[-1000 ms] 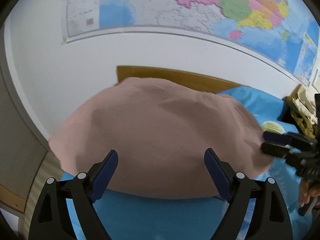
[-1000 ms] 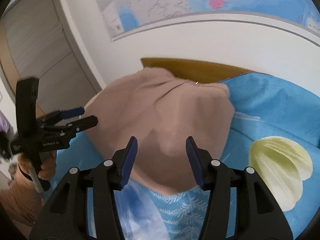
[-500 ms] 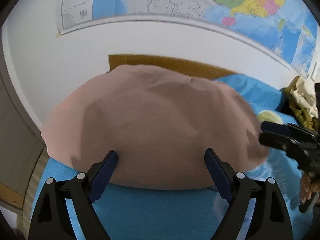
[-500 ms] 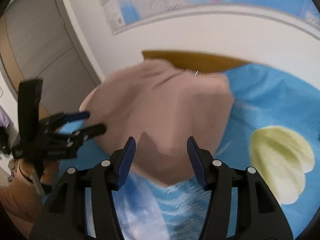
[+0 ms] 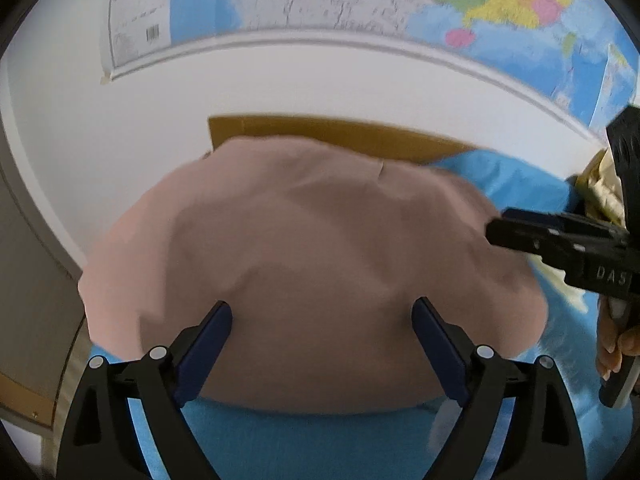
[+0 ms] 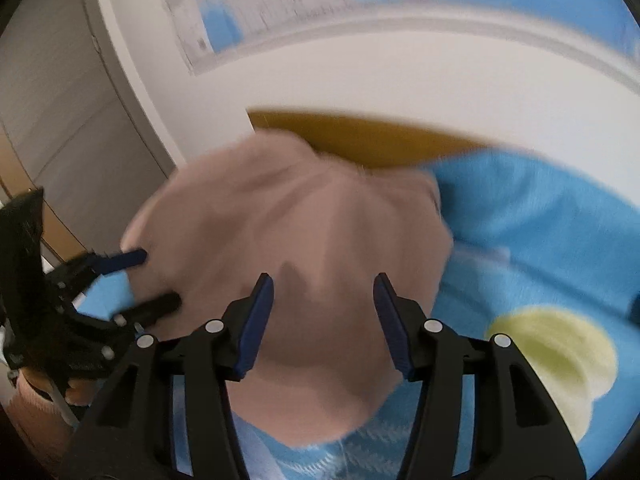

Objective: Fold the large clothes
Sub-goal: 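Lower the folded jacket onto the sheet and open both tools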

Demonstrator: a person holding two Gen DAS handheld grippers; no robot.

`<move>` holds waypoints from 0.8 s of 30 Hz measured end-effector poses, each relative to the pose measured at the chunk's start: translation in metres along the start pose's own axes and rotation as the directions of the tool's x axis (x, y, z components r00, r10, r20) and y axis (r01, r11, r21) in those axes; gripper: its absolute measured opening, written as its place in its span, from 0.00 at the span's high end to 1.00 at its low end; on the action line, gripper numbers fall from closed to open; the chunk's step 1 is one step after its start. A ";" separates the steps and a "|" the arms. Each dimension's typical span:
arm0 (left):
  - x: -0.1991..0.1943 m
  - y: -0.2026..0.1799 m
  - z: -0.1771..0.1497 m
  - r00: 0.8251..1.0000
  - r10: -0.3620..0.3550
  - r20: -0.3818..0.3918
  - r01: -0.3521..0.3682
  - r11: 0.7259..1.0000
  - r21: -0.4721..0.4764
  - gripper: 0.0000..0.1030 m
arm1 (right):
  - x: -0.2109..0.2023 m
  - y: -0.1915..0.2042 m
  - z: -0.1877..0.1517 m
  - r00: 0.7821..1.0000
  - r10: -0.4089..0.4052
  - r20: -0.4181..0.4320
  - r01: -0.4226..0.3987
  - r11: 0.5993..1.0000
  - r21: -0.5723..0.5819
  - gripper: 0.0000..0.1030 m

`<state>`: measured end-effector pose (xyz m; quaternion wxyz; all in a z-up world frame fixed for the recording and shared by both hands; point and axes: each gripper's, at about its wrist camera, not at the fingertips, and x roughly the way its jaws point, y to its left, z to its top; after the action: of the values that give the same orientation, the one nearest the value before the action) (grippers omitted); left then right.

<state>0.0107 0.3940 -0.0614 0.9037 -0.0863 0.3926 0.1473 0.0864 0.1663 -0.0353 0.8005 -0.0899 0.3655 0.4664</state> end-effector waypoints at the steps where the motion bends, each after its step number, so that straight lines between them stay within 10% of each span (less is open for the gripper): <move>1: 0.002 -0.001 0.005 1.000 -0.001 -0.003 0.001 1.000 -0.001 0.15 | 0.005 0.003 0.009 1.000 0.000 -0.002 0.000 1.000 -0.011 0.49; 9: 0.030 -0.013 0.017 0.998 0.014 -0.068 -0.014 1.000 0.008 0.15 | 0.068 -0.002 0.019 0.991 -0.035 -0.132 0.036 0.999 0.006 0.52; 24: -0.013 -0.038 0.002 0.999 0.028 0.038 -0.029 0.999 0.017 0.13 | -0.033 -0.001 -0.030 0.999 0.017 0.036 -0.016 1.000 -0.022 0.41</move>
<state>0.0160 0.3564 -0.0489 0.9095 -0.0697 0.3779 0.1583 0.0622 0.1288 -0.0344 0.8022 -0.0872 0.3464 0.4785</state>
